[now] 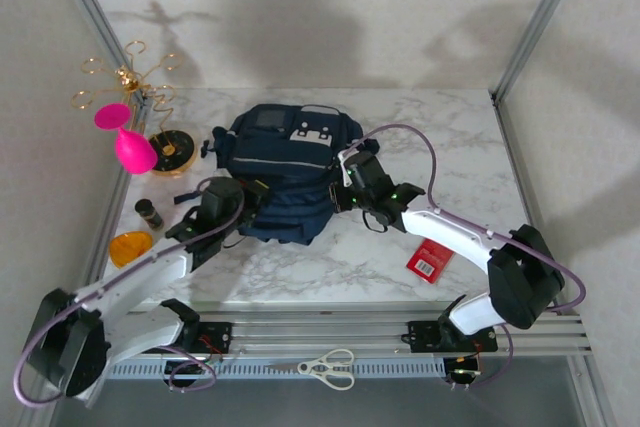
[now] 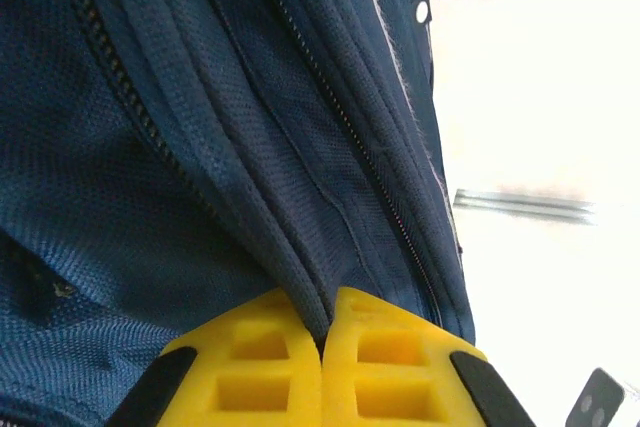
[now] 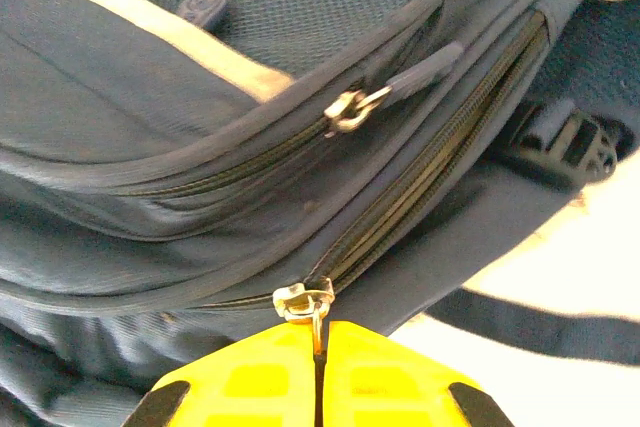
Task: Pack the student bag
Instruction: Zip the student bag at the center of the table.
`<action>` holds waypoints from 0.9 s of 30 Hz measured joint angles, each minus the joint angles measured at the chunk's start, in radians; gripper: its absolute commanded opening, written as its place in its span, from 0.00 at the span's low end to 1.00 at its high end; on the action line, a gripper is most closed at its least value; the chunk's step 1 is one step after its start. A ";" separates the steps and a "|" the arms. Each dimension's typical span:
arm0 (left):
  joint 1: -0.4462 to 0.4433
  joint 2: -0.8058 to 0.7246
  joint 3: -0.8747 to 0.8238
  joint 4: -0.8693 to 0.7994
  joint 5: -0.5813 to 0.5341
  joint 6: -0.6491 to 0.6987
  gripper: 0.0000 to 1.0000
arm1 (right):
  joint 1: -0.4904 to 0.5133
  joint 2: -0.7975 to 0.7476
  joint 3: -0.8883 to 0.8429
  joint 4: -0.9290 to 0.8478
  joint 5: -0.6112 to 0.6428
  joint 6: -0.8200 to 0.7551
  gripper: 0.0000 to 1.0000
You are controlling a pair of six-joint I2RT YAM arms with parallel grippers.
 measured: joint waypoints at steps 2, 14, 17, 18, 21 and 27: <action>0.058 -0.040 -0.002 -0.040 0.065 0.057 0.00 | 0.000 0.000 0.000 0.003 -0.033 0.001 0.00; 0.259 -0.057 -0.002 -0.106 0.349 0.259 0.00 | -0.089 0.036 -0.008 0.071 -0.211 0.031 0.00; 0.275 -0.054 -0.003 -0.110 0.367 0.272 0.00 | -0.095 0.047 -0.004 0.077 -0.264 0.000 0.00; 0.279 -0.054 -0.004 -0.110 0.370 0.272 0.00 | -0.095 0.046 -0.004 0.081 -0.270 -0.011 0.00; 0.286 -0.055 -0.004 -0.110 0.377 0.282 0.00 | -0.088 0.046 -0.004 0.085 -0.262 -0.039 0.00; 0.358 -0.021 0.034 -0.169 0.443 0.354 0.00 | -0.074 0.066 0.000 0.101 -0.214 -0.053 0.00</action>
